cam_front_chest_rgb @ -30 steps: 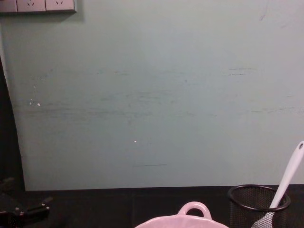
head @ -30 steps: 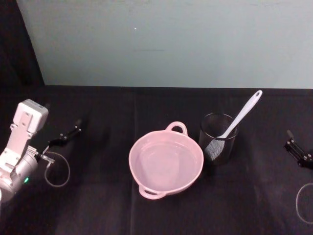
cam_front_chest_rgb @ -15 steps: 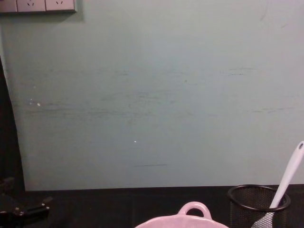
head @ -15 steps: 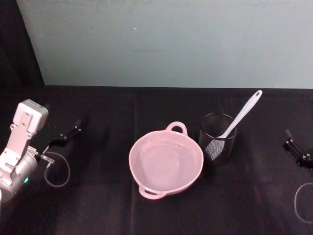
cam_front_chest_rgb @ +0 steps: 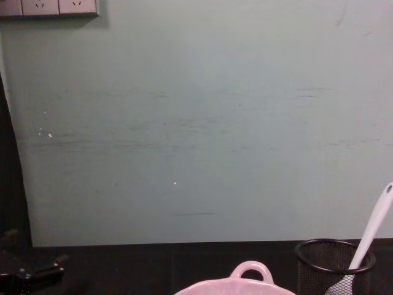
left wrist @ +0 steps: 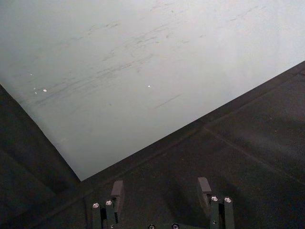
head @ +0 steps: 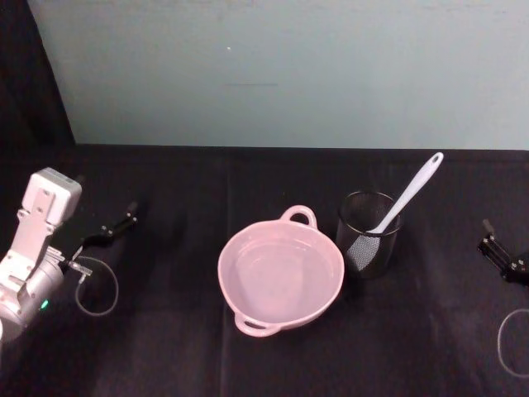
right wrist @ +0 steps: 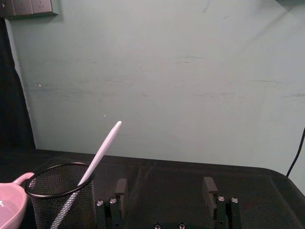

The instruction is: Use the one hand to pick up the spoon and stir the clear water in the bowl.

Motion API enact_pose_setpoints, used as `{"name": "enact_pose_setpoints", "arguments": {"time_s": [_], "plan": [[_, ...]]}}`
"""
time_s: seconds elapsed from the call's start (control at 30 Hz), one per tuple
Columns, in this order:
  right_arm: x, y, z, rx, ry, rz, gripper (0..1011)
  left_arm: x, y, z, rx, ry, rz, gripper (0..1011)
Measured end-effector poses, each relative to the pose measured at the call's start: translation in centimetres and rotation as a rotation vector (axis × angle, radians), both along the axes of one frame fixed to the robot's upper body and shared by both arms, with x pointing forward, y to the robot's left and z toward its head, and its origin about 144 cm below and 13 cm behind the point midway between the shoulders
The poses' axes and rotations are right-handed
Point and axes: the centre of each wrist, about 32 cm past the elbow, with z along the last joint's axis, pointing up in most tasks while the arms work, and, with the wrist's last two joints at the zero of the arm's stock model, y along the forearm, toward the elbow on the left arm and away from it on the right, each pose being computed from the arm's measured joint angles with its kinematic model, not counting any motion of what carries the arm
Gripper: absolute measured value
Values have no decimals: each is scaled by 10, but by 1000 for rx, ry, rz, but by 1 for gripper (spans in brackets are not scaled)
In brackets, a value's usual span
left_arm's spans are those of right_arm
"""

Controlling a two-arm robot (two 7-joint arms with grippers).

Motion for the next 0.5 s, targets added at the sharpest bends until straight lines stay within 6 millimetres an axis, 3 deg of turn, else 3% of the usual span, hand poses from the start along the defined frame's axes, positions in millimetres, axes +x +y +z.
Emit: {"name": "enact_pose_setpoints", "arguments": {"time_s": [0.5], "plan": [[0, 0, 0, -1, 0, -1, 1003, 0, 0, 0, 0, 0, 0, 1005]]}}
